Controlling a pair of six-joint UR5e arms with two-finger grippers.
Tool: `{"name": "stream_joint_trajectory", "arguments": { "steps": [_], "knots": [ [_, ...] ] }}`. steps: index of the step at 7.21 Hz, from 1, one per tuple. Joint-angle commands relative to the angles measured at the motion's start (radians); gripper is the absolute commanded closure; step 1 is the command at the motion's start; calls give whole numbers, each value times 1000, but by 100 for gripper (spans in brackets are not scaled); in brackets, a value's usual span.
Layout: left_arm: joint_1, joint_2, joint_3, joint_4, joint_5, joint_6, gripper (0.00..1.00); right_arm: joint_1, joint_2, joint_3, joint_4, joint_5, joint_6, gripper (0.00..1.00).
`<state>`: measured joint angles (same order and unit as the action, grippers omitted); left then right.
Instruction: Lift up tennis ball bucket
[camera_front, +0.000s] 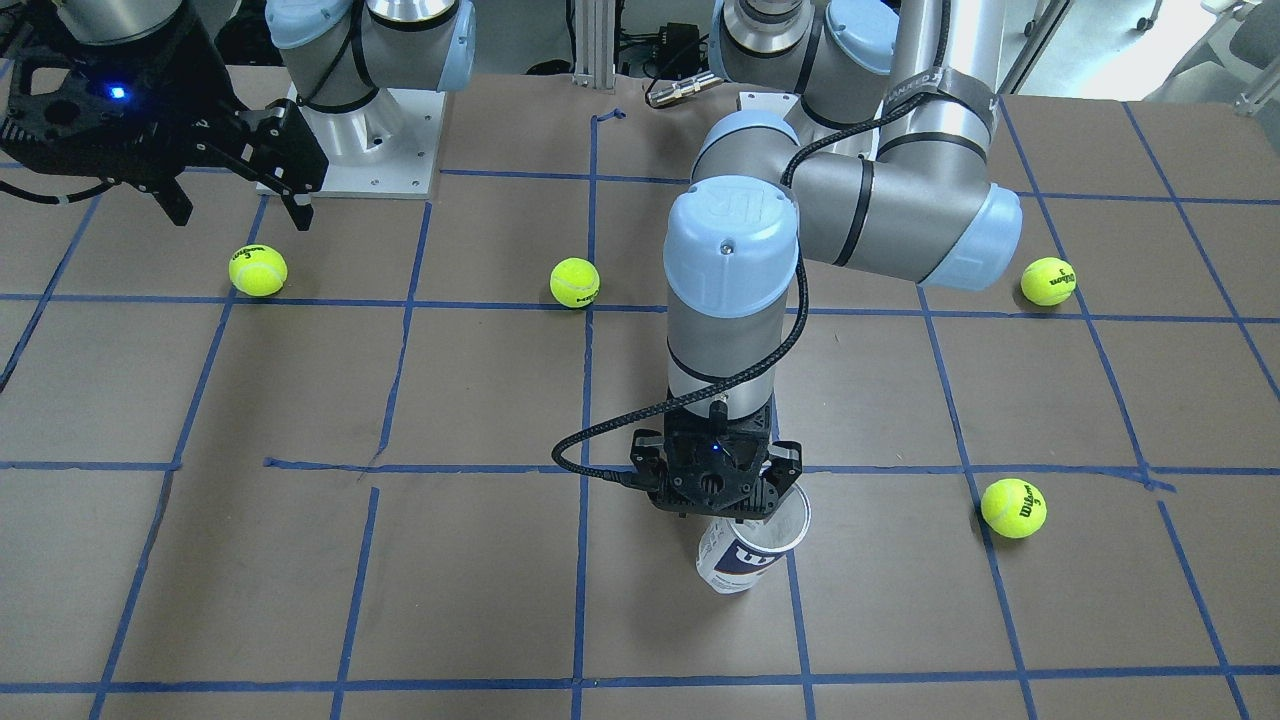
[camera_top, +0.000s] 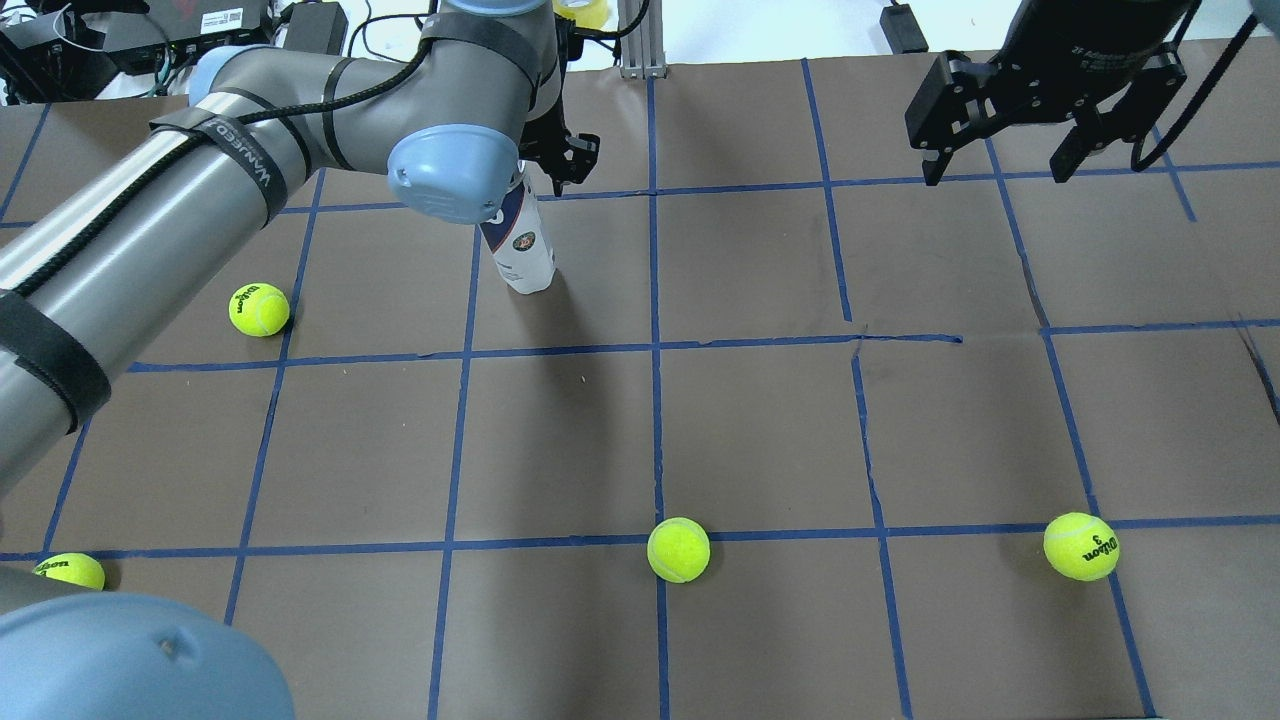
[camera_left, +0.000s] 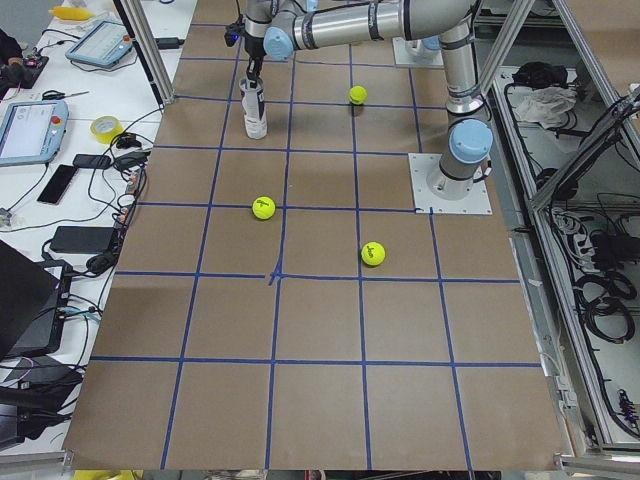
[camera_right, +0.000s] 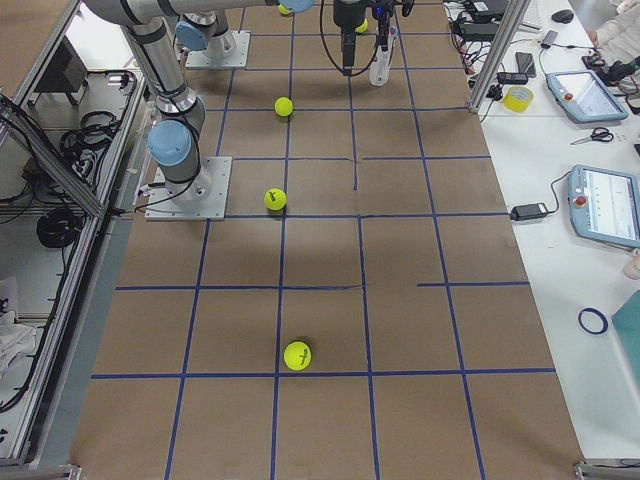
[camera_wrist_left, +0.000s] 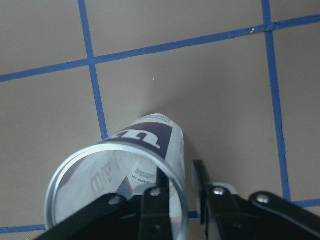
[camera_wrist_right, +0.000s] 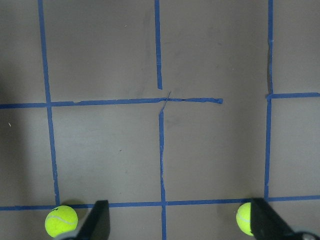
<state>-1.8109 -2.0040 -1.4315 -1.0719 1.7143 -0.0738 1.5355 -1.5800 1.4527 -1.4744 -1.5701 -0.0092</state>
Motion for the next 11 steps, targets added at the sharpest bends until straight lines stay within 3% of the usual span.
{"name": "stream_joint_trajectory", "arguments": {
  "steps": [1, 3, 6, 8, 11],
  "knots": [
    [-11, 68, 17, -67, -4, 2, 0, 0, 0, 0, 0, 1, 0, 0],
    [-16, 176, 25, -214, -24, 0, 0, 0, 0, 0, 0, 1, 0, 0],
    [-7, 426, -42, -541, -47, 9, 0, 6, -6, -2, 0, -5, 6, 0],
    [72, 513, -177, -513, -48, 96, 3, 18, -14, -5, 0, -5, 21, 0],
    [176, 507, -147, -484, -101, 161, 0, 23, -11, -3, -49, 4, 38, 0]
  ]
}}
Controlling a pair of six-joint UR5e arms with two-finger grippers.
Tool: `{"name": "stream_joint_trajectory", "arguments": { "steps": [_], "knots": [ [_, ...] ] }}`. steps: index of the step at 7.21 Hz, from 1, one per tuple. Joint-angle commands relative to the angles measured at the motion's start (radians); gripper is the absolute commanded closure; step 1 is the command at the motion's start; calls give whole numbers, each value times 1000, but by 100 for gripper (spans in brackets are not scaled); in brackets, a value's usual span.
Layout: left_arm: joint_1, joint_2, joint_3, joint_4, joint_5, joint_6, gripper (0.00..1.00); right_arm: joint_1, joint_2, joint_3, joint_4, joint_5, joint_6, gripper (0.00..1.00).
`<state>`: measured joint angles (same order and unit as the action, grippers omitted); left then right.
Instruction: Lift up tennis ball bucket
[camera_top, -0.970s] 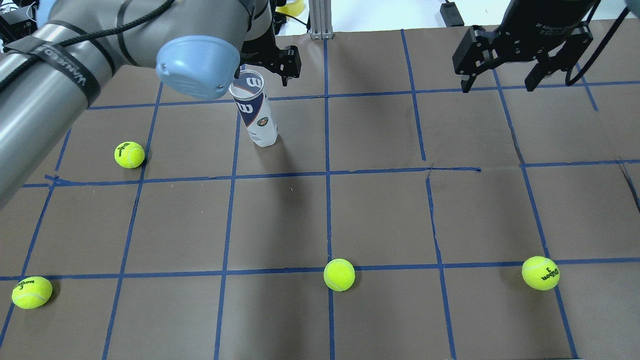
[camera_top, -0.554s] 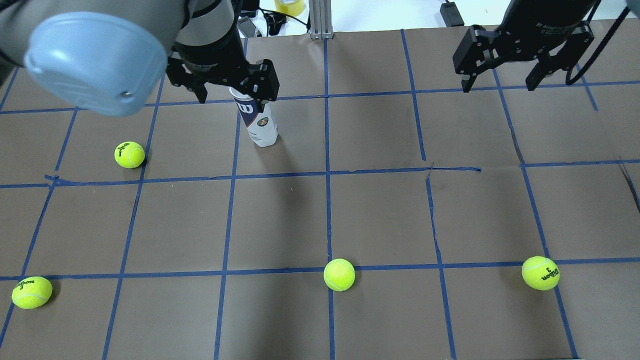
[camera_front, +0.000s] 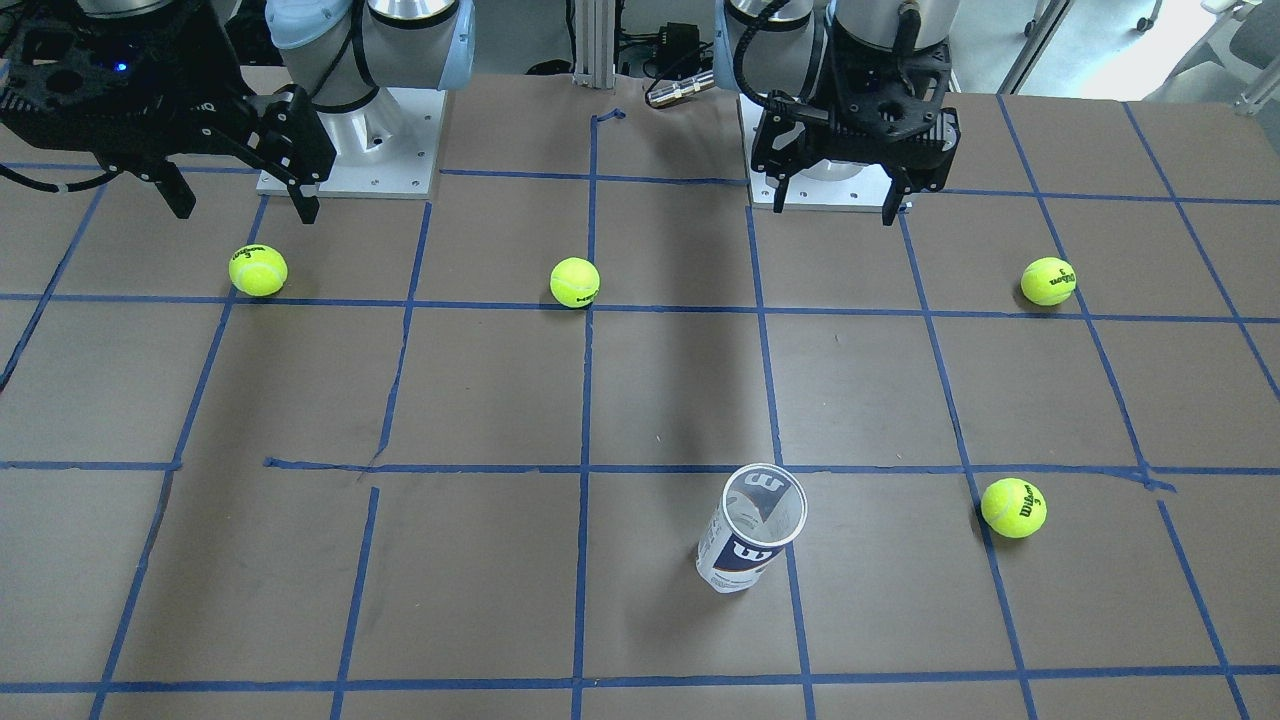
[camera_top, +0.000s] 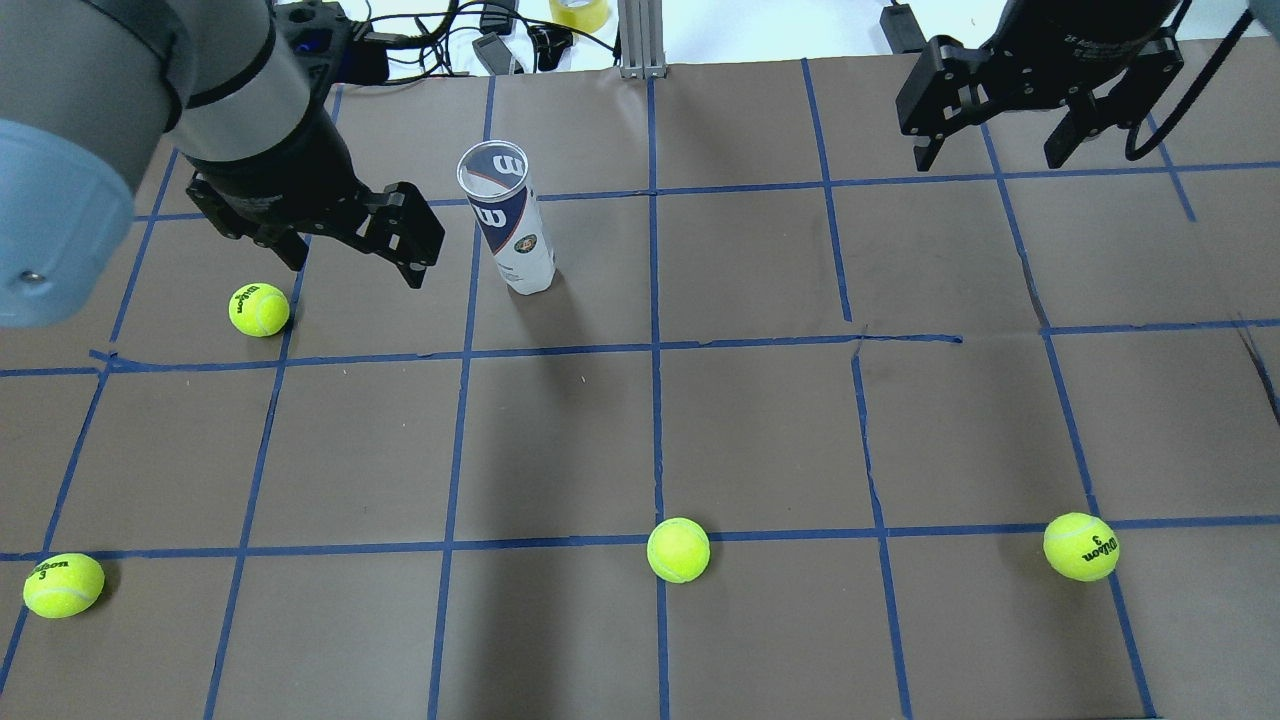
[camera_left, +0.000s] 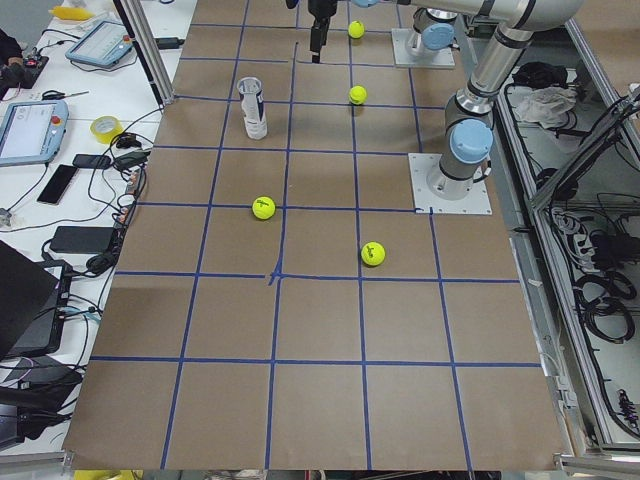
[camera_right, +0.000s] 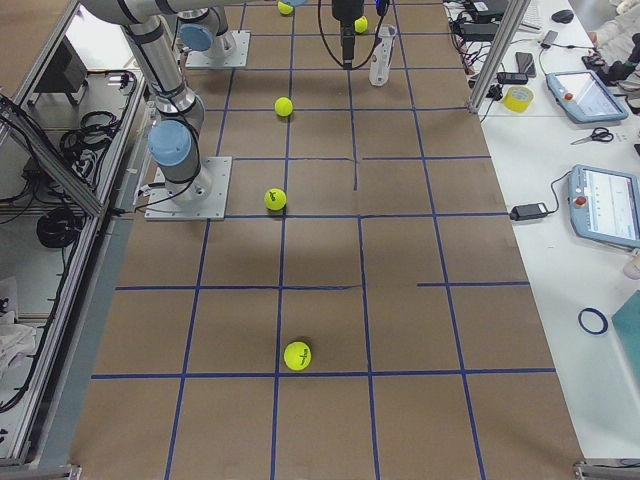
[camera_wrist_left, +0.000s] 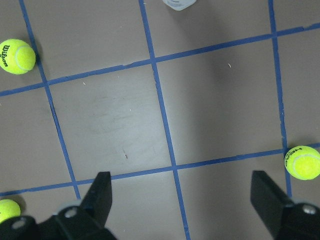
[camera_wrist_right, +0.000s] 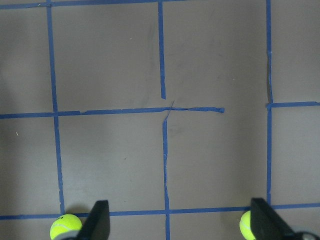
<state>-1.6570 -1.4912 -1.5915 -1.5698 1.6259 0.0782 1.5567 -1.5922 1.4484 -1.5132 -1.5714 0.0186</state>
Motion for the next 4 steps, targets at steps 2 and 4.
{"name": "stream_joint_trajectory", "arguments": {
  "steps": [2, 4],
  "knots": [
    [20, -10, 16, 14, -21, 8, 0, 2, 1, 13, -10, 11, 11, 0],
    [20, -1, 10, 14, -24, 11, 0, 2, -2, 27, -10, 7, 1, 0]
  ]
}}
